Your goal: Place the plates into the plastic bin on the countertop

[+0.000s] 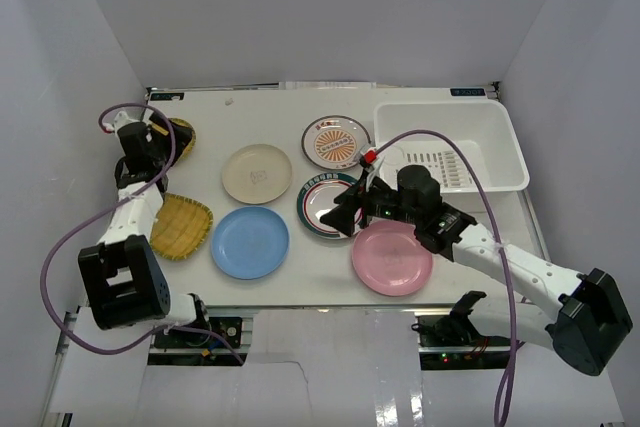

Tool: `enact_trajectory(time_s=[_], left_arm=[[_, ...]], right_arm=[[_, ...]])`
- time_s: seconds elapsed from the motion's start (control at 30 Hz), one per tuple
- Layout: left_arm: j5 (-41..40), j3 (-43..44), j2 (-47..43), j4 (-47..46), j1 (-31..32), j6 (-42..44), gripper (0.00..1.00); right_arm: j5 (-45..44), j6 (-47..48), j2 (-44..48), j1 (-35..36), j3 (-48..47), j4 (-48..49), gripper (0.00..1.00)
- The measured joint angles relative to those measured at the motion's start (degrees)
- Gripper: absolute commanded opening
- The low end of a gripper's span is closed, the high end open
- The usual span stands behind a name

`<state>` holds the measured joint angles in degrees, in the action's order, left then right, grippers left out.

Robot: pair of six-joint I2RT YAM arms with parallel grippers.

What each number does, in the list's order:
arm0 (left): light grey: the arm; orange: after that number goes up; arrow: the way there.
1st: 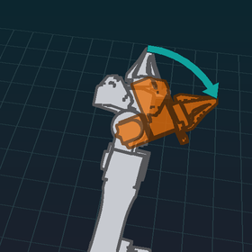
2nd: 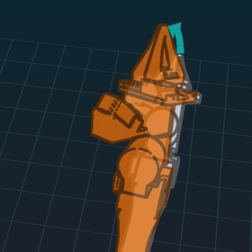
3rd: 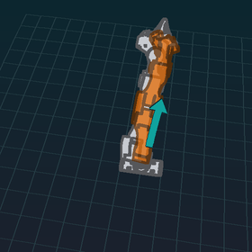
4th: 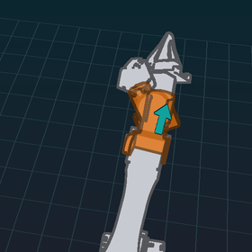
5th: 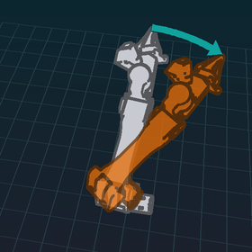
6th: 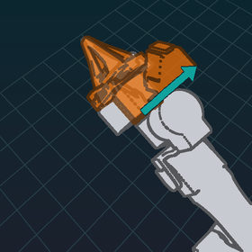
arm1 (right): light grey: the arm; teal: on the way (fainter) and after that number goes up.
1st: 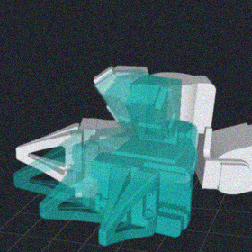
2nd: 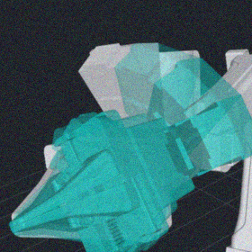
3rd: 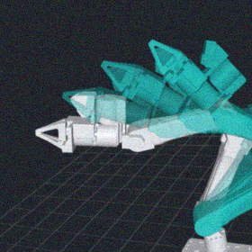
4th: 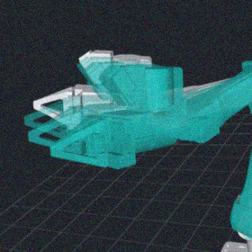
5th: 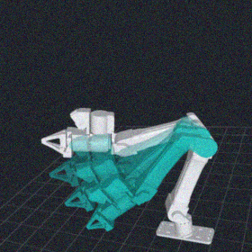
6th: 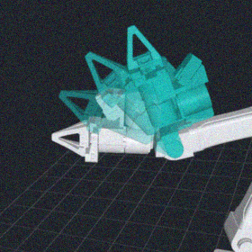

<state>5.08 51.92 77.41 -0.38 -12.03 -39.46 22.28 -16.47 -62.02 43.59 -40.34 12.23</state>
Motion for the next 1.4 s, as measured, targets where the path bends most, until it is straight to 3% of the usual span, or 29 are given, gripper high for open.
enact_trajectory(time_s=[0.33, 0.63, 0.77, 0.93, 1.03, 1.17, 1.27, 1.4], left_arm=[[6.0, 0.0, 17.0, -8.7, -12.8, -7.2, 0.81], [8.1, 0.7, 26.8, -15.0, -14.6, -8.5, 0.81], [8.9, 2.9, 30.9, -18.2, -15.2, -9.7, 0.75], [9.9, 4.1, 34.9, -23.1, -15.3, -11.4, 0.64], [10.4, 3.9, 36.5, -26.0, -15.4, -12.9, 0.5], [11.1, 3.5, 39.1, -29.8, -15.6, -15.5, 0.14], [13.2, 3.4, 39.7, -33.6, -15.9, -17.3, 0.0], [15.4, 2.7, 39.3, -36.3, -15.8, -18.7, 0.0]], right_arm=[[-1.1, 1.2, -2.5, 5.0, 0.3, 0.4, 0.78], [-1.2, 2.3, -4.1, 5.2, 1.6, 0.4, 0.78], [-1.2, 2.8, -5.7, 5.2, 1.6, 0.4, 0.78], [-1.5, 3.1, -7.6, 5.2, 1.6, 0.4, 0.78], [-2.3, 3.2, -8.8, 5.2, 1.5, 0.4, 0.78], [-3.3, 3.2, -9.4, 5.2, 1.3, 0.5, 0.78], [-4.1, 3.0, -9.4, 5.2, 0.7, 0.9, 0.81], [-4.5, 2.1, -9.9, 5.2, -1.1, 1.4, 0.97]])
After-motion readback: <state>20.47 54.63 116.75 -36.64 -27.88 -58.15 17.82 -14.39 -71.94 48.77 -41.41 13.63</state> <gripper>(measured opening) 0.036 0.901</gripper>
